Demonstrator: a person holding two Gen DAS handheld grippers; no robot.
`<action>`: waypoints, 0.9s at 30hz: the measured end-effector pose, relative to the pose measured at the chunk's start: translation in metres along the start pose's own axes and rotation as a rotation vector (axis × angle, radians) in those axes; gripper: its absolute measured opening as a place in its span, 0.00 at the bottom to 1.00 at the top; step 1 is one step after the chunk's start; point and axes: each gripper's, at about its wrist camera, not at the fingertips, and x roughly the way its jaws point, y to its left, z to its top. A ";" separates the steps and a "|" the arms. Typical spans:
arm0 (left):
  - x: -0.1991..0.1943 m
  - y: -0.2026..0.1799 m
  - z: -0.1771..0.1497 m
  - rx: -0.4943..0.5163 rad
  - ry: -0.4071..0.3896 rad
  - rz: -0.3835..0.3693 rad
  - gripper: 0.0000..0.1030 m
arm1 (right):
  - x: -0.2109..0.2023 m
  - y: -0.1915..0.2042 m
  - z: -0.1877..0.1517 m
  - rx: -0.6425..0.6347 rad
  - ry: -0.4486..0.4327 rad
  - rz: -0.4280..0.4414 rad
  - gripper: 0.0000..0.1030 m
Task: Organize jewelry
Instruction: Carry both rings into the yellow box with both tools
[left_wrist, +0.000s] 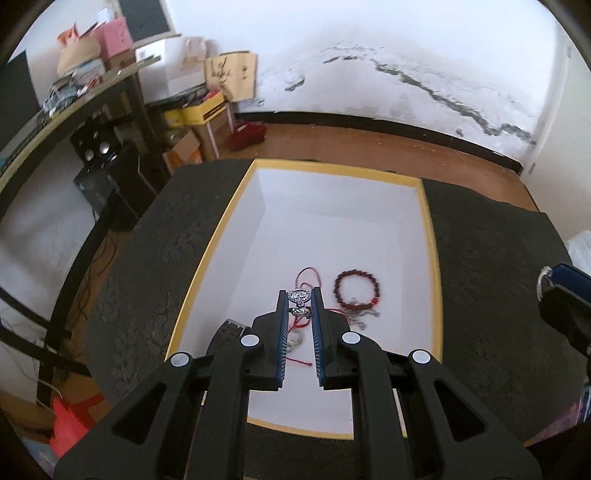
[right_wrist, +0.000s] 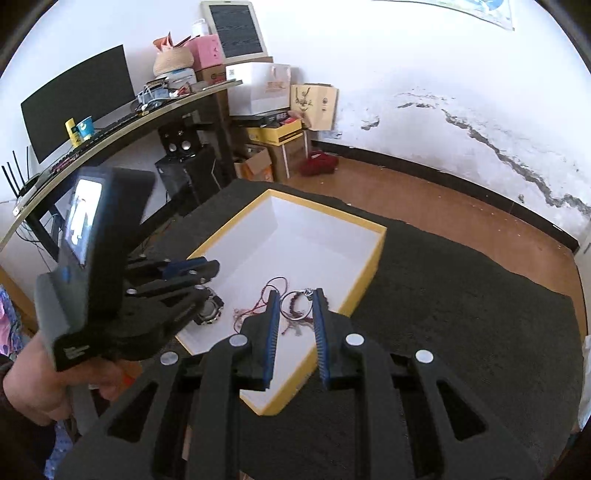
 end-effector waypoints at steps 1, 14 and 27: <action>0.004 0.000 0.000 -0.003 0.003 0.005 0.12 | 0.005 0.000 0.001 -0.005 0.004 0.006 0.18; 0.059 0.002 0.002 -0.048 0.072 0.035 0.12 | 0.054 -0.014 0.004 0.006 0.050 0.034 0.18; 0.067 0.006 -0.004 -0.054 0.094 0.024 0.12 | 0.057 -0.011 0.010 0.018 0.043 0.042 0.18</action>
